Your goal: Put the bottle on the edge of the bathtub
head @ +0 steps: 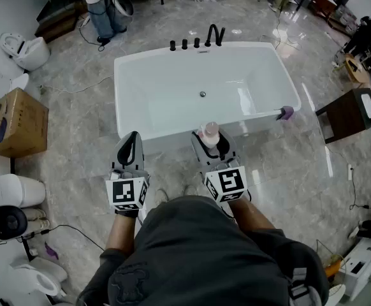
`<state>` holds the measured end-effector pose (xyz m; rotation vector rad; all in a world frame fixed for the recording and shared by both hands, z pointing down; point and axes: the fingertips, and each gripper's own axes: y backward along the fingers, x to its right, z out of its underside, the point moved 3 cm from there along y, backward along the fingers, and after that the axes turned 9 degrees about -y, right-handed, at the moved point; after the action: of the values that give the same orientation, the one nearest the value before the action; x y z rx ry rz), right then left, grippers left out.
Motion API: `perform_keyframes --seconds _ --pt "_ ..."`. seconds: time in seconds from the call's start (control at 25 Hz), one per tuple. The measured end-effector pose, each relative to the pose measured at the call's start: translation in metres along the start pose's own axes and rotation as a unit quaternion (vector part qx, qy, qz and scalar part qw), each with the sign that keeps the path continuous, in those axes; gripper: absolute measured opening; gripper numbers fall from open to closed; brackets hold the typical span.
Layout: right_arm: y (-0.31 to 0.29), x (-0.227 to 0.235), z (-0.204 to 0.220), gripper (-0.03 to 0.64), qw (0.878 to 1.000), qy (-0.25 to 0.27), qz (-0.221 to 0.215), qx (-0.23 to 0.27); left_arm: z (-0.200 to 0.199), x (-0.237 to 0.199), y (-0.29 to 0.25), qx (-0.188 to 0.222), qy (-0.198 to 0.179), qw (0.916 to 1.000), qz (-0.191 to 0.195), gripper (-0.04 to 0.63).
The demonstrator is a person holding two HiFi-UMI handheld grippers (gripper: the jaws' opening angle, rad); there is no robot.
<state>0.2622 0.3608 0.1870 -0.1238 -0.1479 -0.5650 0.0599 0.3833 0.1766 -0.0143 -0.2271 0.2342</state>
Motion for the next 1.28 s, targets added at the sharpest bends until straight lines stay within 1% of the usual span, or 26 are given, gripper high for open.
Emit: perform_keyframes --seconds 0.4,0.6,0.8,1.04,1.28 --pt "-0.001 0.022 -0.001 0.219 1.0 -0.011 -0.014 -0.001 -0.001 0.014 -0.016 -0.007 0.001 0.9999 -0.01 0.003" --pt "-0.009 0.035 0.007 0.219 1.0 -0.007 -0.023 -0.013 0.004 0.023 -0.024 -0.015 -0.002 0.9997 -0.017 0.003" --pt "-0.03 0.051 0.02 0.219 0.999 -0.007 -0.031 -0.029 0.013 0.022 -0.036 -0.023 0.0 0.9994 -0.027 0.003" --pt "-0.076 0.057 0.032 0.219 0.998 -0.004 -0.038 -0.048 0.038 -0.004 -0.067 -0.037 0.01 0.9986 -0.038 0.003" --pt "-0.151 0.057 0.042 0.219 0.998 0.003 -0.035 -0.058 0.076 -0.053 -0.125 -0.046 0.027 0.9981 -0.029 0.003"
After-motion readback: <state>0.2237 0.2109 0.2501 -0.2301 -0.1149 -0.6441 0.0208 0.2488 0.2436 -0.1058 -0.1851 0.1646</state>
